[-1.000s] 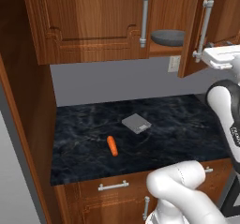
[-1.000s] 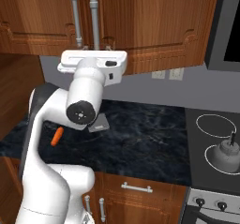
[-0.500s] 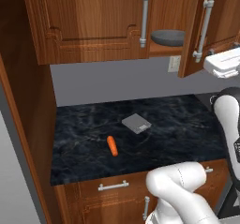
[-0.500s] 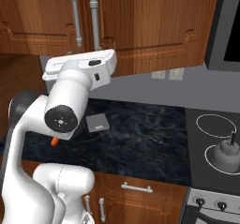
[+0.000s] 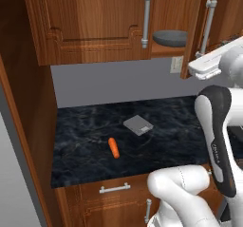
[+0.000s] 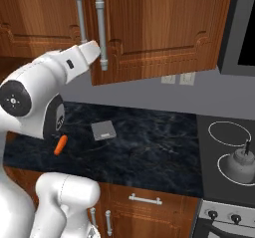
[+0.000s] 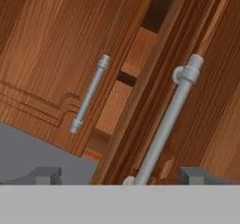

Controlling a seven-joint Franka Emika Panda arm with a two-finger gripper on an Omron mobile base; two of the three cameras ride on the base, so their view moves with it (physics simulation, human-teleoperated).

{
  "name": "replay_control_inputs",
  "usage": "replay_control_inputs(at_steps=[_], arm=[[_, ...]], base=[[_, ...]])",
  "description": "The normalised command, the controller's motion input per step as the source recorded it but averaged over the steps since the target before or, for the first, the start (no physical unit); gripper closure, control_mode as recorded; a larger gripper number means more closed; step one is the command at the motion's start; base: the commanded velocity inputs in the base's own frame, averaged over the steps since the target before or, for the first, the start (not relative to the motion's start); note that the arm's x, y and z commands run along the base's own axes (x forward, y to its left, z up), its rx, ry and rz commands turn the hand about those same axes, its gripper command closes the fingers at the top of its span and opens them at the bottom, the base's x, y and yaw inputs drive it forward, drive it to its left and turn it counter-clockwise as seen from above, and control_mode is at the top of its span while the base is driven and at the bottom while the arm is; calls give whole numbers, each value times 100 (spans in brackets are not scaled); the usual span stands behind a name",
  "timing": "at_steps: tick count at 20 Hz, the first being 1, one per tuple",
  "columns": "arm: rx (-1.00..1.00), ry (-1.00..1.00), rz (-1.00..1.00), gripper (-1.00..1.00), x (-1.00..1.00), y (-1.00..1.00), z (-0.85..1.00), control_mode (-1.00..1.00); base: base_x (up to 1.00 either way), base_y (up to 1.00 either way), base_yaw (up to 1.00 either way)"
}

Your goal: Pick the pan from the cabinet and place it on the stove. Then turn on the stove burner for the pan.

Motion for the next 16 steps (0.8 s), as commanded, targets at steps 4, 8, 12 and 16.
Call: replay_control_inputs(at_steps=[4,8,12,16], arm=[[-23,18,-23,-100,13,43,0,-100],[-23,18,-26,-100,24,44,0,-100],[-20,18,-22,-100,39,30,-2,-100],[-13,16,-14,-100,55,7,-4,-100]], base=[[0,0,0],[0,0,0],[0,0,0],[0,0,0]])
